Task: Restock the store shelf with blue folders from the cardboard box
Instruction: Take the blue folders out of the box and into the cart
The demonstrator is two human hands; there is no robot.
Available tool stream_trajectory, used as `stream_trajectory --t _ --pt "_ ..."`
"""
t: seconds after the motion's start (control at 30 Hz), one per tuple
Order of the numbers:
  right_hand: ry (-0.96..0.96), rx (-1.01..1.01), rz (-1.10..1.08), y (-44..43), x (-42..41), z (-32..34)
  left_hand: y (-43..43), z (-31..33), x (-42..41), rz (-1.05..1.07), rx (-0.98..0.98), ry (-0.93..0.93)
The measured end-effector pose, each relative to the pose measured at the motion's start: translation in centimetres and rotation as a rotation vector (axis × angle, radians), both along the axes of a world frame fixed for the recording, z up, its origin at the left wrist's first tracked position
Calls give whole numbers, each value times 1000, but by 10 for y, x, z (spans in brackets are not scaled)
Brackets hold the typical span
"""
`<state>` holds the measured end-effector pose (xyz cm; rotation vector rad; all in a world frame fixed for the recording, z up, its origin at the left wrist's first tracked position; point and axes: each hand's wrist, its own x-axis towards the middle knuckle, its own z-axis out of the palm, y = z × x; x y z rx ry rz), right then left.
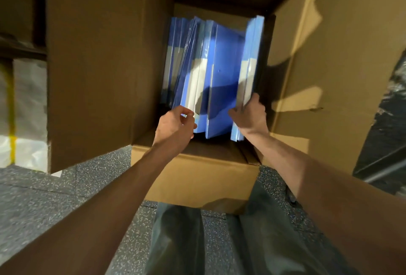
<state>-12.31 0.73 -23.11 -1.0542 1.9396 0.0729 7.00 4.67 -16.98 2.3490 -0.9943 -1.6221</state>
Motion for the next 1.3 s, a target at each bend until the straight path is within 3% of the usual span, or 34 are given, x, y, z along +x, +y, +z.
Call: stream_trajectory --t 0.1,0.33,0.63,0.73,0.97,1.2,1.3 --pt "54 -15 -75 -4 -12 1 -1 3 -3 2 -7 0" --pt "-39 -17 -87 -6 -17 5 1 6 -21 -56 15 -35" --pt "-158 -16 -66 -11 -41 81 -2 79 -31 -190 -20 -45" --pt "-148 10 -1 -20 -48 131 -20 130 -31 -246 -68 -67" --pt "-350 81 174 -26 -64 298 -48 278 -51 -411 -237 -169" --pt "-404 -14 446 -19 -88 436 -55 397 -52 -790 -627 -356" --pt "-333 -39 630 -15 -87 489 -61 440 -46 -953 -774 -409"
